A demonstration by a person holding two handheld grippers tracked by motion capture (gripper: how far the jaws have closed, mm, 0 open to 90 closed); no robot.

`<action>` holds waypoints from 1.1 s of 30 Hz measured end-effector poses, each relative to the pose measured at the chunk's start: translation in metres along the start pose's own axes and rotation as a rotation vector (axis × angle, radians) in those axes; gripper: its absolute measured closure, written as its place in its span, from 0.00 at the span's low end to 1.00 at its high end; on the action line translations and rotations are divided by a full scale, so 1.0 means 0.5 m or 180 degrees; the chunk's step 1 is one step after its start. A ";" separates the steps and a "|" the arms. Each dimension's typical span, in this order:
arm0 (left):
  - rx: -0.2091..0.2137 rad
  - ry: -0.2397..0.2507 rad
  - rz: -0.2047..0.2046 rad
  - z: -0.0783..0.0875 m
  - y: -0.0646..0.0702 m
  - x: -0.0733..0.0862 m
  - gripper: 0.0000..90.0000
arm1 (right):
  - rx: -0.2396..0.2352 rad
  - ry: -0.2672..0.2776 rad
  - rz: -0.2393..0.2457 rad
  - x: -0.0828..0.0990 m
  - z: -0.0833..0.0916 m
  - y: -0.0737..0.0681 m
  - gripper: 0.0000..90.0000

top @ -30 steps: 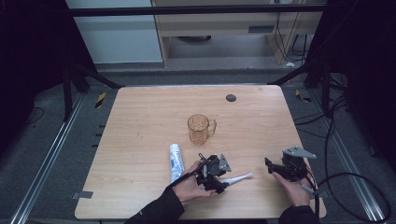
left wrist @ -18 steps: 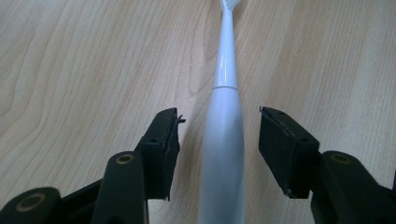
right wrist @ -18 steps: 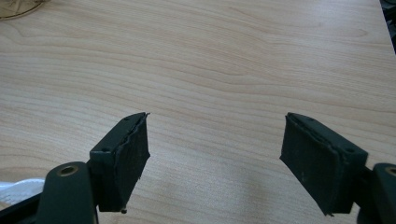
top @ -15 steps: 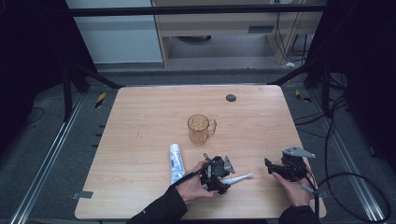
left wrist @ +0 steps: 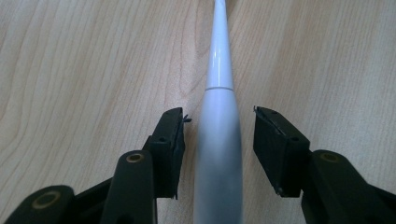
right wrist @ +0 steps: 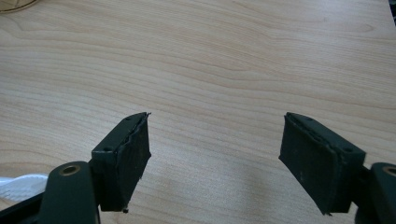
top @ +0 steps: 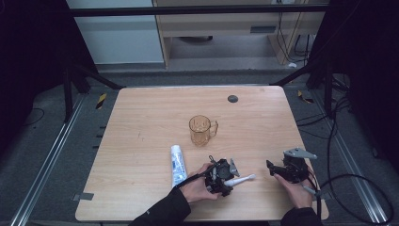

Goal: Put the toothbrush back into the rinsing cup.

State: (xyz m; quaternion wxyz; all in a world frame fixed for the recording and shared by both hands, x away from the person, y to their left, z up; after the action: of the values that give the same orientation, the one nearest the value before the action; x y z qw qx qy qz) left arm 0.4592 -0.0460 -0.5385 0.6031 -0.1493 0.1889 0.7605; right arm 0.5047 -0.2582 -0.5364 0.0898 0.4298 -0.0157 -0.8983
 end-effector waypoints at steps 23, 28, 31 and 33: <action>0.0098 -0.0200 0.0033 -0.009 -0.007 0.012 0.69 | -0.0021 -0.0054 0.0032 0.003 -0.003 -0.003 0.28; 0.0123 -0.0248 0.0022 -0.008 -0.007 0.011 0.73 | -0.0017 -0.0051 0.0033 0.003 -0.002 -0.003 0.28; 0.0132 -0.0279 0.0014 -0.008 -0.007 0.010 0.73 | -0.0024 -0.0055 0.0040 0.003 -0.003 -0.003 0.28; 0.0143 -0.0285 0.0012 -0.008 -0.008 0.010 0.73 | -0.0027 -0.0055 0.0043 0.003 -0.003 -0.003 0.28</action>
State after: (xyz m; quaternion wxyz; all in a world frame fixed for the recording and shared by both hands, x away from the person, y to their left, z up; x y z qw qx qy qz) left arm 0.4618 -0.0428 -0.5447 0.6127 -0.1012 0.1790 0.7631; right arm 0.5046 -0.2570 -0.5386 0.0976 0.4215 -0.0157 -0.9014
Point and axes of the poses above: each handheld gripper's, and its own axes: z roughly backward along the jaws, x roughly out of its underside, y roughly to its right, the point moved 8 cm from there along -z, roughly forward along the jaws, and after that the axes turned 10 degrees about x, right-handed, at the moved point
